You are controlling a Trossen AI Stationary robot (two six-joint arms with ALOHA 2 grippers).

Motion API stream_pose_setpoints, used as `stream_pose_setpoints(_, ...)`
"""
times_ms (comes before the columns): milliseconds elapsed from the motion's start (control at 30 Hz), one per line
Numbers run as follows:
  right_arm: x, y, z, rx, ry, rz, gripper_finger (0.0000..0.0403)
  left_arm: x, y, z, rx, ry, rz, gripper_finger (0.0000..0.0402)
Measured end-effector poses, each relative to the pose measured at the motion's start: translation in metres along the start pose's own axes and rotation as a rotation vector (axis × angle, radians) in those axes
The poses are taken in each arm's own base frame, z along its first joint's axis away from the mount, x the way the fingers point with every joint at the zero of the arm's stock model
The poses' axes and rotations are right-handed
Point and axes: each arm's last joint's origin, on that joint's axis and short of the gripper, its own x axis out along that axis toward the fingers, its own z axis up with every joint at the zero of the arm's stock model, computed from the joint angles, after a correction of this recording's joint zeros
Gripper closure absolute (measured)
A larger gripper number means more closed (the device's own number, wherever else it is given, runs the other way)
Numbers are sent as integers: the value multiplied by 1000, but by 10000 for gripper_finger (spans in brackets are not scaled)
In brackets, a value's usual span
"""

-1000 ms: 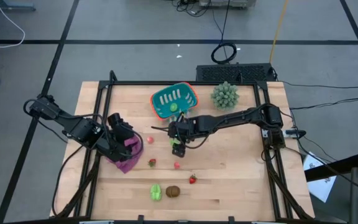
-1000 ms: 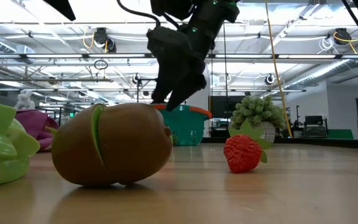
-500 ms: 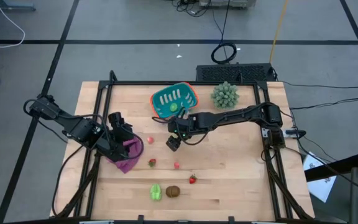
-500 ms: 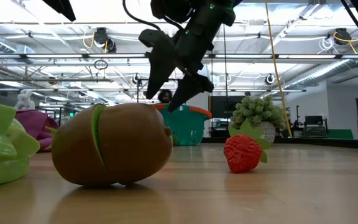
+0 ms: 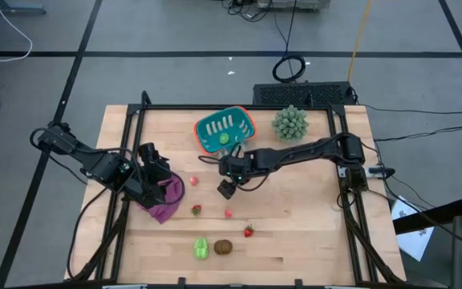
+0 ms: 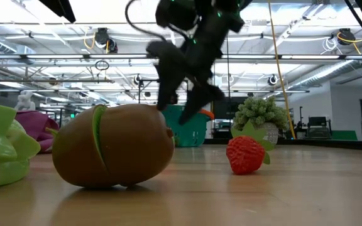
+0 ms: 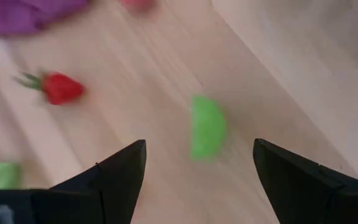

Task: Pick and placing Produce into tupperware
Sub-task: Put the cabbage half into the blue basket

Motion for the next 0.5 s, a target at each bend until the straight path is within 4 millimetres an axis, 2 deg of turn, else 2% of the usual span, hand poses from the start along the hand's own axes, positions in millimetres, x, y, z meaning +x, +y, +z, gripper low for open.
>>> stream_pose_setpoints(233, 19, -13, -14, 11, -2, 9, 117, 0, 0, 0, -1, -1, 0, 78)
stream_pose_setpoints(500, 18, -5, -6, -9, -71, 101, 117, 0, 0, 0, -8, -2, -1, 78)
